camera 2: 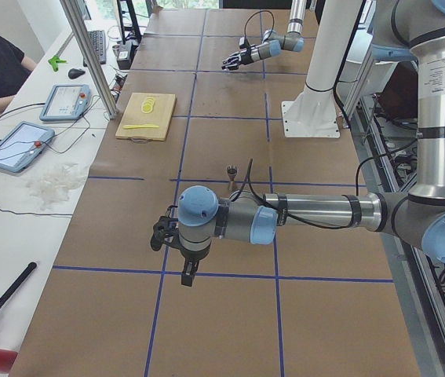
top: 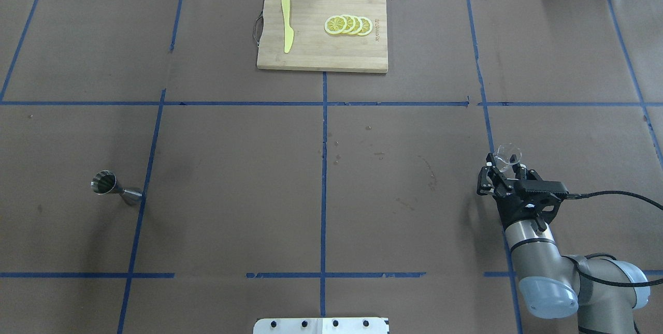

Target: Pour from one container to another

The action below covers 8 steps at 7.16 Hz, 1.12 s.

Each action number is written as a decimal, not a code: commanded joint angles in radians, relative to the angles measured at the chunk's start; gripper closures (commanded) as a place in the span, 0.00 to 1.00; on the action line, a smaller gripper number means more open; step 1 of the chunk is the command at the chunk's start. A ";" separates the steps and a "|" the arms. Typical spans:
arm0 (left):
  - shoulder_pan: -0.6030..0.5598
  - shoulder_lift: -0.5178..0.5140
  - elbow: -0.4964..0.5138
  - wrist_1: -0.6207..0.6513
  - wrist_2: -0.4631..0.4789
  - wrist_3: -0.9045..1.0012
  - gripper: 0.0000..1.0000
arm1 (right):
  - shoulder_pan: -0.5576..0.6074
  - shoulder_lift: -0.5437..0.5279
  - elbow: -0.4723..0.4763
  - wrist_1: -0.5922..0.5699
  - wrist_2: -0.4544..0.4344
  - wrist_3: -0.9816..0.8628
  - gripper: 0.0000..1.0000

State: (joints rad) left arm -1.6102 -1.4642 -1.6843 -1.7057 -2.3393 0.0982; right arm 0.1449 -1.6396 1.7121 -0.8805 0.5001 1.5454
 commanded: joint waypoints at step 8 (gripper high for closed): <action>0.001 -0.005 0.000 0.000 0.000 0.000 0.00 | -0.021 -0.017 -0.045 0.000 -0.008 0.036 0.15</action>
State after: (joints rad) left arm -1.6092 -1.4685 -1.6843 -1.7058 -2.3393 0.0982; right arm 0.1244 -1.6564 1.6680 -0.8807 0.4918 1.5813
